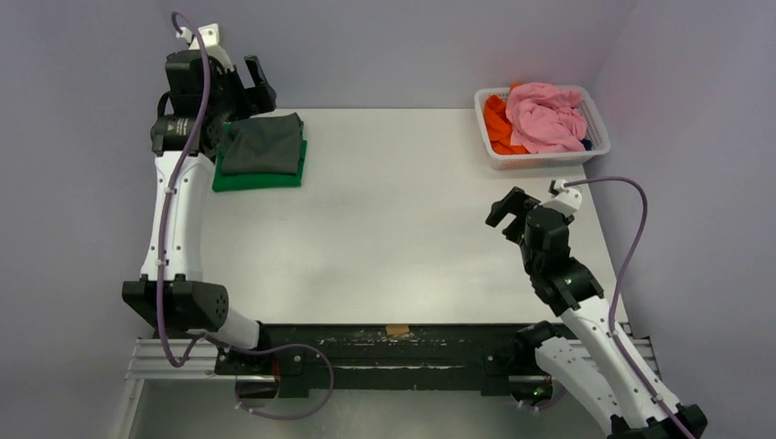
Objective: Fold and stack the t-shirts
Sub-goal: Reset both arms
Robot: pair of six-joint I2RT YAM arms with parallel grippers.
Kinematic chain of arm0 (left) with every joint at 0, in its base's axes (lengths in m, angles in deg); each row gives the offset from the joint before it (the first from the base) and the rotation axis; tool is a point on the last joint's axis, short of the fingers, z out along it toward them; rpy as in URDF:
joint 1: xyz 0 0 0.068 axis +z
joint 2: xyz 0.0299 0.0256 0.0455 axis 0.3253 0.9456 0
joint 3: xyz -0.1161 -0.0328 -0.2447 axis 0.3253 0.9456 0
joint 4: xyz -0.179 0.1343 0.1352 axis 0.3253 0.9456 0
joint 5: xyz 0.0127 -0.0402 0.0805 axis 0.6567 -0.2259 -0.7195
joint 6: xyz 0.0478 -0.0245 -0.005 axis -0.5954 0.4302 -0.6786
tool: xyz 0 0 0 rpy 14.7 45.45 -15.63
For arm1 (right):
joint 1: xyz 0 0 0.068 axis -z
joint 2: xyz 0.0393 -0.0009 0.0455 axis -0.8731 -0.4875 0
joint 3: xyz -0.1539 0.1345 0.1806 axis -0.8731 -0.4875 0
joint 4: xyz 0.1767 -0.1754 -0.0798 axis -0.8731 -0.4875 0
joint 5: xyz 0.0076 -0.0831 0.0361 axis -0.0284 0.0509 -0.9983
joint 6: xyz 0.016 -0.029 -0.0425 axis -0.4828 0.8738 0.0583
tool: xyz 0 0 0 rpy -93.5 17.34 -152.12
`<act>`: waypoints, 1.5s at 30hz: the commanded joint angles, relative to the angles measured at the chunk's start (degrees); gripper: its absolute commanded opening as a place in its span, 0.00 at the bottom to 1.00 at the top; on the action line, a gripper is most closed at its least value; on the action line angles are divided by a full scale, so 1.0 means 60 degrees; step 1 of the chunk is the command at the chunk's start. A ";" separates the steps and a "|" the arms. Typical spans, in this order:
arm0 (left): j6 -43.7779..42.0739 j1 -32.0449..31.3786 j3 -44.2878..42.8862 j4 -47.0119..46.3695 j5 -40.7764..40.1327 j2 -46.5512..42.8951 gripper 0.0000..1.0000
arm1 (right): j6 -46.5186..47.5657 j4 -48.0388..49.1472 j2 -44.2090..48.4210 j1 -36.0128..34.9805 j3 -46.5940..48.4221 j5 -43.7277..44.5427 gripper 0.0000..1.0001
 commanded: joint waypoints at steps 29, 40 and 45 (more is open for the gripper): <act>0.1026 0.3077 -0.5921 -0.0404 0.3083 1.0336 1.00 | -0.0077 -0.0275 -0.0519 -0.0006 -0.0120 0.1267 0.95; 0.1076 0.3124 -0.5979 -0.0300 0.1252 0.8789 1.00 | -0.0093 -0.0271 -0.0532 -0.0004 -0.0123 0.1249 0.94; 0.1021 0.3122 -0.5999 -0.0133 0.1593 0.7610 1.00 | -0.0043 -0.0437 -0.0385 -0.0001 -0.0057 0.1141 0.95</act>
